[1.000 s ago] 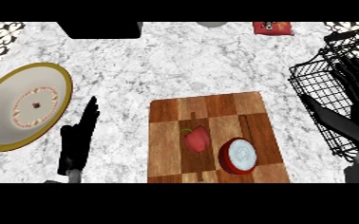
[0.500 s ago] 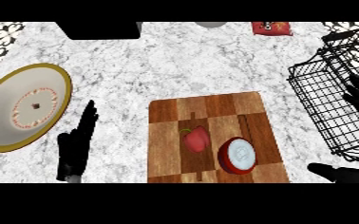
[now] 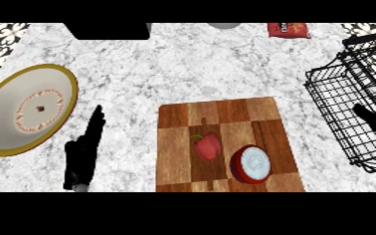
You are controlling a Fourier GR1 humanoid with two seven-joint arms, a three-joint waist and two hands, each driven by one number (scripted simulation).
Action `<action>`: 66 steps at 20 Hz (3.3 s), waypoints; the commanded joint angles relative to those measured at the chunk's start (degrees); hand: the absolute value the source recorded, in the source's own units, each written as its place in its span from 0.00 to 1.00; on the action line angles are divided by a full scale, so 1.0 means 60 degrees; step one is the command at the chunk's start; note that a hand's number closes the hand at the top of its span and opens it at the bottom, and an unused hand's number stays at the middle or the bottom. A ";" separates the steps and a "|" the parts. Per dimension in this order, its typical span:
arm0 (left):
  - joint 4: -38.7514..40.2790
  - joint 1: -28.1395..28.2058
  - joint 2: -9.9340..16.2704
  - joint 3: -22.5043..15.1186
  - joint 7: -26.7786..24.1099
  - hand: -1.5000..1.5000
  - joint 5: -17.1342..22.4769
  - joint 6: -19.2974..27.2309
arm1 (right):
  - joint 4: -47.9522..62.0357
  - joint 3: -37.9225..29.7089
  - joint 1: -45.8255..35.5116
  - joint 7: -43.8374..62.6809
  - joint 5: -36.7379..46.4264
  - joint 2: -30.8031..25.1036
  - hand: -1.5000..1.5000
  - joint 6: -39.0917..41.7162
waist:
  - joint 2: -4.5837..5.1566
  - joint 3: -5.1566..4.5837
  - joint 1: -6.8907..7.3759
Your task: Pick the can from the cutting board and place it in the tiered basket
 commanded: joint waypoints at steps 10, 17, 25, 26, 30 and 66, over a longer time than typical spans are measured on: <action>0.0079 0.0102 -0.0073 0.0185 0.0291 0.50 -0.0021 -0.0209 | 0.0277 0.4279 -0.1967 0.3329 0.4016 0.0600 0.00 -0.0258 | 0.0024 0.0000 0.0066; -0.0101 0.0280 0.0035 0.0179 0.0309 0.50 -0.0122 -0.0332 | 0.1265 0.5185 -0.3083 0.4769 0.4122 0.0672 0.00 0.0901 | 0.0040 -0.0009 0.0136; 0.0813 -0.0117 -0.0612 0.0157 -0.0121 0.50 -0.0333 -0.0253 | 0.2276 0.6326 -0.3760 0.5292 0.4973 0.2731 0.00 0.1192 | 0.0051 -0.0005 0.0039; 0.0431 -0.0080 -0.0242 0.0309 0.0287 0.50 -0.0334 -0.0332 | 0.2531 0.6150 -0.3650 0.5041 0.4858 0.2772 0.00 0.1189 | 0.0048 0.0002 0.0053; 0.0352 0.0118 -0.0611 -0.0012 0.0091 0.50 -0.0524 -0.0159 | 0.3358 0.6185 -0.3710 0.5027 0.4894 0.2993 0.00 0.1609 | 0.0068 -0.0005 0.0104; 0.0596 0.0346 -0.0855 0.0493 -0.0214 0.50 -0.0856 -0.0392 | 0.4461 0.5655 -0.2369 0.4602 0.5531 0.4758 1.00 0.3080 | 0.0026 0.0006 -0.0031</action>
